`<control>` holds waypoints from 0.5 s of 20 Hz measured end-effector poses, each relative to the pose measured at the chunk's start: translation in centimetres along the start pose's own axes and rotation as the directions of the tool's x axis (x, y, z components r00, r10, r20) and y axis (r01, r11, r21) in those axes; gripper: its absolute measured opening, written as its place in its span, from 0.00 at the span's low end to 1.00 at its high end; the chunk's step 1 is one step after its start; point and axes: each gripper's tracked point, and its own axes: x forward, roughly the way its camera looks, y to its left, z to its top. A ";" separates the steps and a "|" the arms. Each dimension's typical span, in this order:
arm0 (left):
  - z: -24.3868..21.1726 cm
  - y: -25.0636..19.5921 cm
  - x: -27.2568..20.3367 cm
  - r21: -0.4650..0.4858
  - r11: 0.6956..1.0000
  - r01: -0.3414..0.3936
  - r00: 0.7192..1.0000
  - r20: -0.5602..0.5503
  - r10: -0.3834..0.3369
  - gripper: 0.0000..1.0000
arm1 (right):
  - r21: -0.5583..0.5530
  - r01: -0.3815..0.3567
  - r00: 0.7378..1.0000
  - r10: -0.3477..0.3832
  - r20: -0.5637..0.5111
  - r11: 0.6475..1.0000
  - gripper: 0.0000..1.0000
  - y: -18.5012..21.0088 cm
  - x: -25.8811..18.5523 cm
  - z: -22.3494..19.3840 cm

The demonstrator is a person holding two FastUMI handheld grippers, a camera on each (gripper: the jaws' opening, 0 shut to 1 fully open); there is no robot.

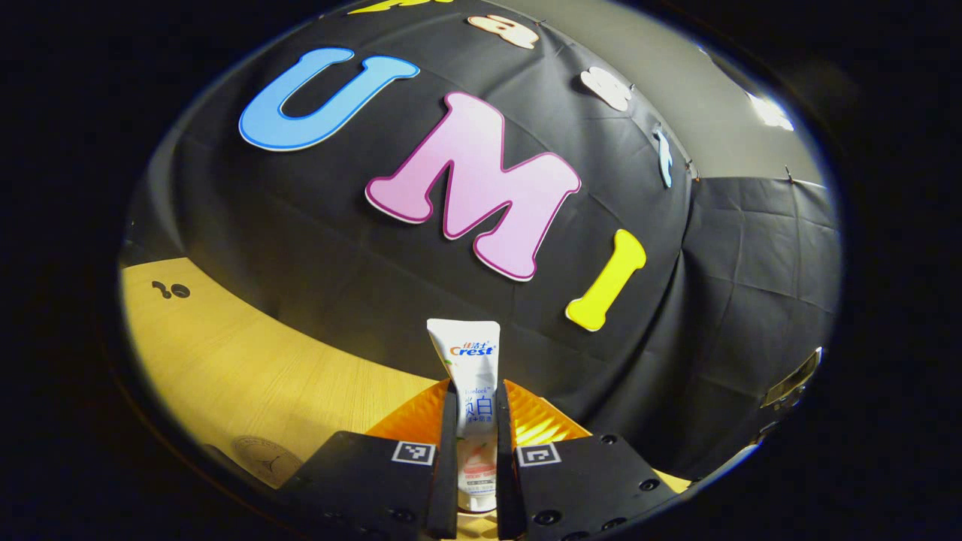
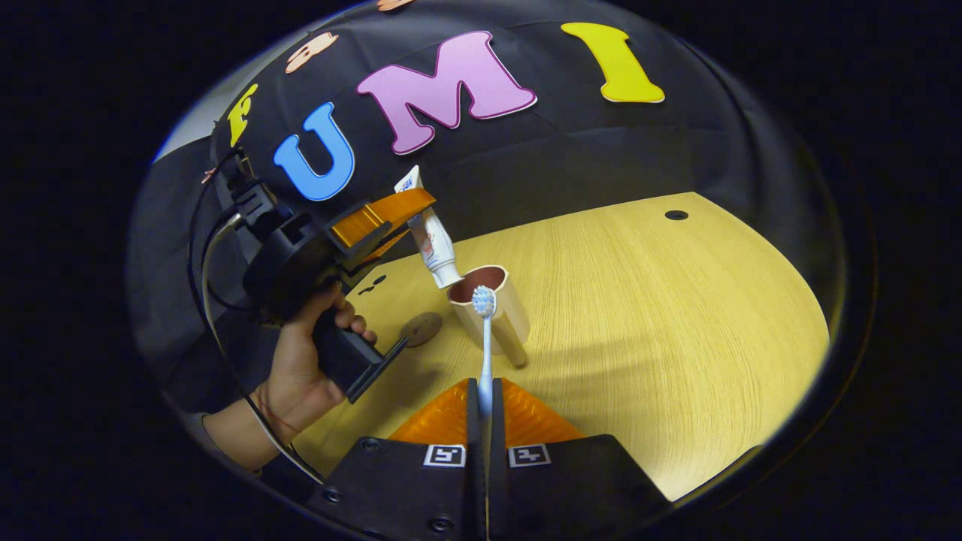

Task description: Put the toothbrush and toothpaste on the desktop into the cup, then pick up the cup and place it on the coaster on the desktop.

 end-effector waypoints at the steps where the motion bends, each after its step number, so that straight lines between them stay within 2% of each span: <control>1: -0.6 0.1 0.4 0.011 1.000 -0.004 1.000 -0.007 0.004 0.25 | 0.003 -0.005 1.000 0.005 -0.004 1.000 0.06 -0.2 0.0 -0.3; 10: -6.3 0.1 1.2 0.109 0.994 -0.023 0.993 -0.110 0.035 0.28 | 0.029 -0.009 1.000 0.009 0.003 1.000 0.06 -1.4 0.0 -0.1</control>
